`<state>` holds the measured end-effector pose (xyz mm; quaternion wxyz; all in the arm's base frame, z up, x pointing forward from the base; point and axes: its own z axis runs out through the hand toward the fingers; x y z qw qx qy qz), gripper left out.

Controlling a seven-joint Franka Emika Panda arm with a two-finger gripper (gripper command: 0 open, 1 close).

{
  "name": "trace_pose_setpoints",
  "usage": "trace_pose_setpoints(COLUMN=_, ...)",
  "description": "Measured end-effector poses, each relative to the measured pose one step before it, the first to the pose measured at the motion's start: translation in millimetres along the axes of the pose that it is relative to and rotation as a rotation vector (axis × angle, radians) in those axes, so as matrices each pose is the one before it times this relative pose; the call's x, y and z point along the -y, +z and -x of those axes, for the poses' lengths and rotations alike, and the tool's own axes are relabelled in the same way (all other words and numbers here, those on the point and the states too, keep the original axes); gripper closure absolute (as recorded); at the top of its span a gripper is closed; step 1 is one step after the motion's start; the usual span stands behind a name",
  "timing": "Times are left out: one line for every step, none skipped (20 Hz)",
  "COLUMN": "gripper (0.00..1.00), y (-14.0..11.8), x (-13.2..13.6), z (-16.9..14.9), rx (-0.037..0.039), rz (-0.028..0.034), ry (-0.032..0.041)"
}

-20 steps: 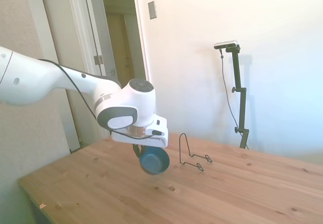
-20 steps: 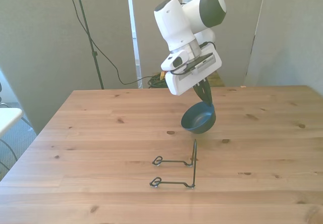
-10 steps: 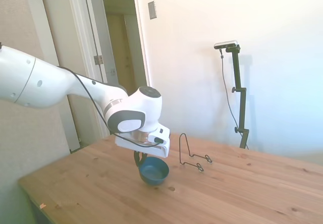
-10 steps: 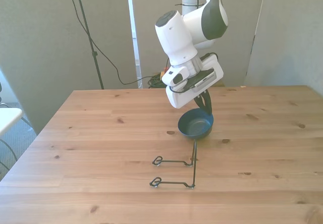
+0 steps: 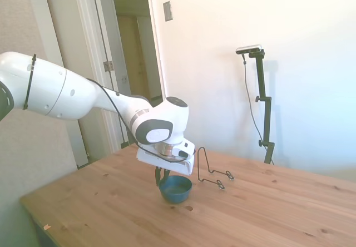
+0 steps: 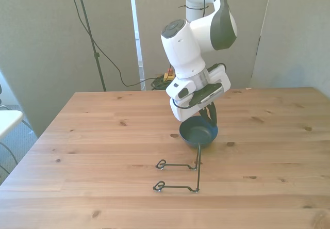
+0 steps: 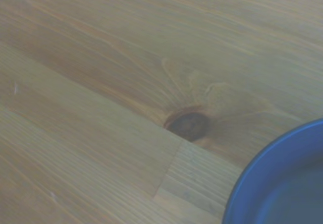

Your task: Unload the bowl

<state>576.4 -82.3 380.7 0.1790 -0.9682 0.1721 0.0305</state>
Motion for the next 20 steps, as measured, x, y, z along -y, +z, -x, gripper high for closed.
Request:
trace_pose_setpoints(gripper=0.0, y=0.97, x=-0.01, z=0.11, rx=0.00421, rz=0.00151, ry=-0.00045)
trace_pose_setpoints(gripper=0.0, y=2.28, x=-0.39, z=0.07, rx=0.00698, rz=0.00226, ry=0.00035)
trace_pose_setpoints(gripper=0.0, y=3.19, x=-0.52, z=-0.26, rx=0.00717, rz=0.0028, ry=0.00065)
trace_pose_setpoints(gripper=0.0, y=3.92, x=-0.74, z=-0.58, rx=0.00727, rz=0.00379, ry=0.00097)
trace_pose_setpoints(gripper=0.0, y=3.83, x=-0.68, z=-0.58, rx=0.00712, rz=0.00265, ry=0.001)
trace_pose_setpoints(gripper=0.0, y=3.04, x=-0.54, z=-0.49, rx=0.00556, rz=0.00179, ry=0.00084)
trace_pose_setpoints(gripper=0.0, y=1.4, x=-0.21, z=-0.28, rx=0.00235, rz=0.00156, ry=0.00133)
trace_pose_setpoints(gripper=0.0, y=-0.72, x=0.17, z=-0.08, rx=-0.00327, rz=0.00555, ry=0.00287)
trace_pose_setpoints(gripper=0.0, y=-2.4, x=0.63, z=0.27, rx=-0.0083, rz=0.0118, ry=0.00411)
trace_pose_setpoints(gripper=0.0, y=-4.11, x=1.29, z=0.94, rx=-0.01532, rz=0.01245, ry=0.00331)
trace_pose_setpoints(gripper=0.0, y=-5.49, x=2.07, z=1.7, rx=-0.02646, rz=0.00914, ry=0.00148)
trace_pose_setpoints(gripper=0.0, y=-5.82, x=2.19, z=2.9, rx=-0.02738, rz=0.00485, ry=0.00396)
trace_pose_setpoints(gripper=0.0, y=-6.39, x=1.83, z=3.92, rx=-0.02571, rz=0.00595, ry=0.00705)
trace_pose_setpoints(gripper=0.0, y=-5.4, x=0.78, z=4.46, rx=-0.01706, rz=0.0073, ry=0.00858)
trace_pose_setpoints(gripper=0.0, y=-4.41, x=-0.3, z=4.89, rx=-0.01379, rz=0.00855, ry=0.01164)
trace_pose_setpoints(gripper=0.0, y=-3.98, x=-0.49, z=4.17, rx=-0.01648, rz=0.01106, ry=0.01209)
trace_pose_setpoints(gripper=0.0, y=-4.09, x=-0.13, z=3.85, rx=-0.01453, rz=-0.00026, ry=0.01072)
trace_pose_setpoints(gripper=0.0, y=-4.91, x=0.01, z=3.76, rx=-0.01517, rz=-0.00356, ry=0.00875)
trace_pose_setpoints(gripper=0.0, y=-6.2, x=0.11, z=3.77, rx=-0.01701, rz=-0.00469, ry=0.00918)
trace_pose_setpoints(gripper=0.0, y=-6.52, x=-0.16, z=3.56, rx=-0.01855, rz=-0.00514, ry=0.01244)
